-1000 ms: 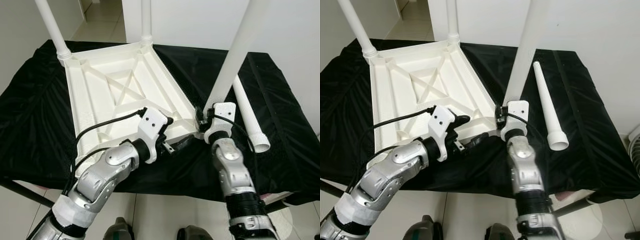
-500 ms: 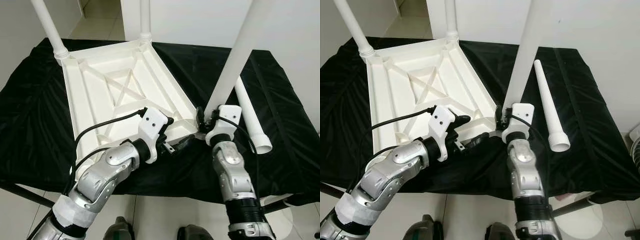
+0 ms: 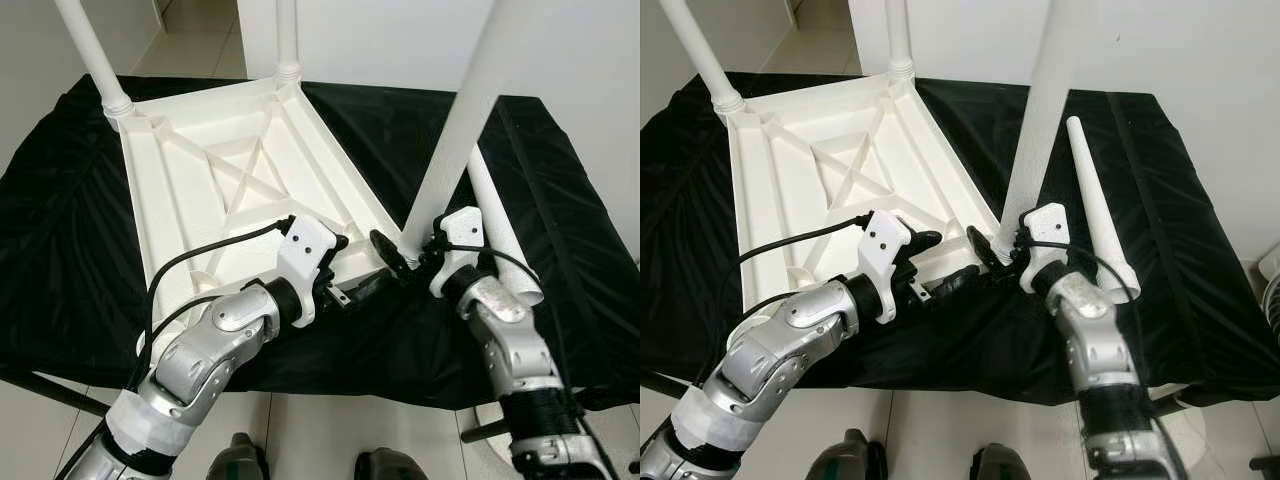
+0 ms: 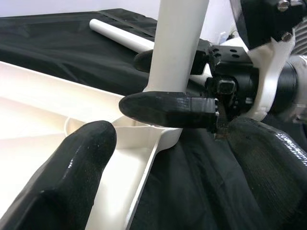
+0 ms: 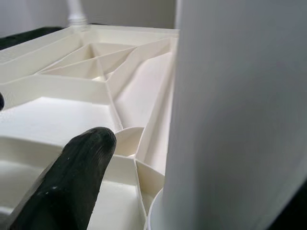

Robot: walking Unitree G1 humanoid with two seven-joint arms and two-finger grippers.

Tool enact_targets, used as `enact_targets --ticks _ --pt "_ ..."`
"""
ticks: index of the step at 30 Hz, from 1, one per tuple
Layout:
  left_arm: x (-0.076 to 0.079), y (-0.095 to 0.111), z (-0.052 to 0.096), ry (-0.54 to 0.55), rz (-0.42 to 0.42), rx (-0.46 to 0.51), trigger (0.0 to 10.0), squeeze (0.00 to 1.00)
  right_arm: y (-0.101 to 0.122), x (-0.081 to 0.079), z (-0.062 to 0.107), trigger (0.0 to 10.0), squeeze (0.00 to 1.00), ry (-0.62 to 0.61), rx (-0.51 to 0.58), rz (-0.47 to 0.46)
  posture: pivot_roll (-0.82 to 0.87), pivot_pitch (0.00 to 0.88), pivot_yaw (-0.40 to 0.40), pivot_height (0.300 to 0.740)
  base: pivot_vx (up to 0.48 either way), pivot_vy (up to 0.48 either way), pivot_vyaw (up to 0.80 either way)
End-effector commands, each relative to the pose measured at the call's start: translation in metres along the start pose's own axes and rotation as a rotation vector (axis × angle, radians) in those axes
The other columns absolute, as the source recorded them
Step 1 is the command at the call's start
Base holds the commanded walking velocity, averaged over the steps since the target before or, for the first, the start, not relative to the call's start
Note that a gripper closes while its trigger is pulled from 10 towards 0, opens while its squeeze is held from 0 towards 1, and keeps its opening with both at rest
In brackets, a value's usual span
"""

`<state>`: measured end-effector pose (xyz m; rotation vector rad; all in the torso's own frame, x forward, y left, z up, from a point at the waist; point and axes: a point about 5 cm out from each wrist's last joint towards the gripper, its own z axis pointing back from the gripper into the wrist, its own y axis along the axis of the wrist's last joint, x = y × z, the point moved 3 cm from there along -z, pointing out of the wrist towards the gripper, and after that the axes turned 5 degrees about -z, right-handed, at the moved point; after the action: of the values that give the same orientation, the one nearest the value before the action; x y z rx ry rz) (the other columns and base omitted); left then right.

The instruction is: Building children table

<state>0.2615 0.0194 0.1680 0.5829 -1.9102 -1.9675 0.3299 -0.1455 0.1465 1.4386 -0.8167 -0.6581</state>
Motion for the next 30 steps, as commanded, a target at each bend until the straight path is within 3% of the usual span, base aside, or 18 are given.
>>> enact_targets --ticks 1,10,11,13,14,15,16,21,22,24,25,29,30 --pt "0.008 -0.001 0.002 -0.084 -0.008 -0.007 10.0 0.0 -0.003 -0.004 -0.004 10.0 0.0 0.056 -0.013 0.009 0.01 0.047 0.03 0.74 0.0 0.0 0.0" --pt "0.008 -0.002 0.004 -0.07 -0.008 -0.012 10.0 0.0 -0.018 0.003 -0.006 10.0 0.0 0.102 -0.089 0.021 0.03 0.043 0.02 0.74 0.0 0.0 0.0" --pt "0.008 -0.002 0.006 -0.066 -0.008 -0.013 10.0 0.0 -0.026 0.003 -0.003 7.0 0.0 0.118 -0.113 0.015 0.03 0.042 0.021 0.74 0.0 0.0 0.0" --pt "0.008 -0.002 0.006 -0.066 -0.008 -0.013 10.0 0.0 -0.026 0.003 -0.003 7.0 0.0 0.118 -0.113 0.015 0.03 0.042 0.021 0.74 0.0 0.0 0.0" --pt "0.008 -0.002 0.006 -0.066 -0.008 -0.014 10.0 0.0 -0.028 0.001 -0.002 2.5 0.0 0.126 -0.118 0.01 0.03 0.042 0.022 0.74 0.0 0.0 0.0" --pt "0.008 -0.003 0.006 -0.067 -0.007 -0.014 10.0 0.0 -0.03 0.0 -0.001 0.3 0.0 0.138 -0.117 0.0 0.03 0.042 0.022 0.74 0.0 0.0 0.0" --pt "0.009 -0.003 0.006 -0.068 -0.007 -0.015 10.0 0.0 -0.032 -0.001 0.001 0.0 0.0 0.149 -0.118 -0.001 0.03 0.043 0.024 0.74 0.0 0.0 0.0" --pt "0.009 -0.003 0.006 -0.072 -0.009 -0.018 10.0 0.0 -0.032 -0.002 0.002 0.0 0.0 0.112 -0.089 -0.007 0.03 0.047 0.027 0.74 0.0 0.0 0.0" --pt "0.009 -0.002 0.006 -0.074 -0.009 -0.018 10.0 0.0 -0.031 -0.003 0.002 2.2 0.0 0.098 -0.083 -0.005 0.02 0.051 0.03 0.74 0.0 0.0 0.0" --pt "0.009 -0.002 0.006 -0.075 -0.009 -0.017 10.0 0.0 -0.031 -0.003 0.001 2.2 0.0 0.079 -0.083 -0.001 0.02 0.054 0.032 0.74 0.0 0.0 0.0" --pt "0.009 -0.002 0.006 -0.077 -0.008 -0.018 10.0 0.0 -0.029 -0.004 0.0 10.0 0.0 0.059 -0.063 -0.018 0.02 0.054 0.032 0.74 0.0 0.0 0.0" --pt "0.01 -0.002 0.005 -0.081 -0.006 -0.017 10.0 0.0 -0.021 -0.002 -0.001 10.0 0.02 0.001 -0.002 -0.057 0.01 0.063 0.038 0.74 0.0 0.0 0.0" --pt "0.01 -0.002 0.005 -0.082 -0.006 -0.016 10.0 0.0 -0.016 -0.003 -0.001 10.0 1.0 -0.003 0.028 -0.068 0.01 0.065 0.038 0.74 0.0 0.0 0.0"
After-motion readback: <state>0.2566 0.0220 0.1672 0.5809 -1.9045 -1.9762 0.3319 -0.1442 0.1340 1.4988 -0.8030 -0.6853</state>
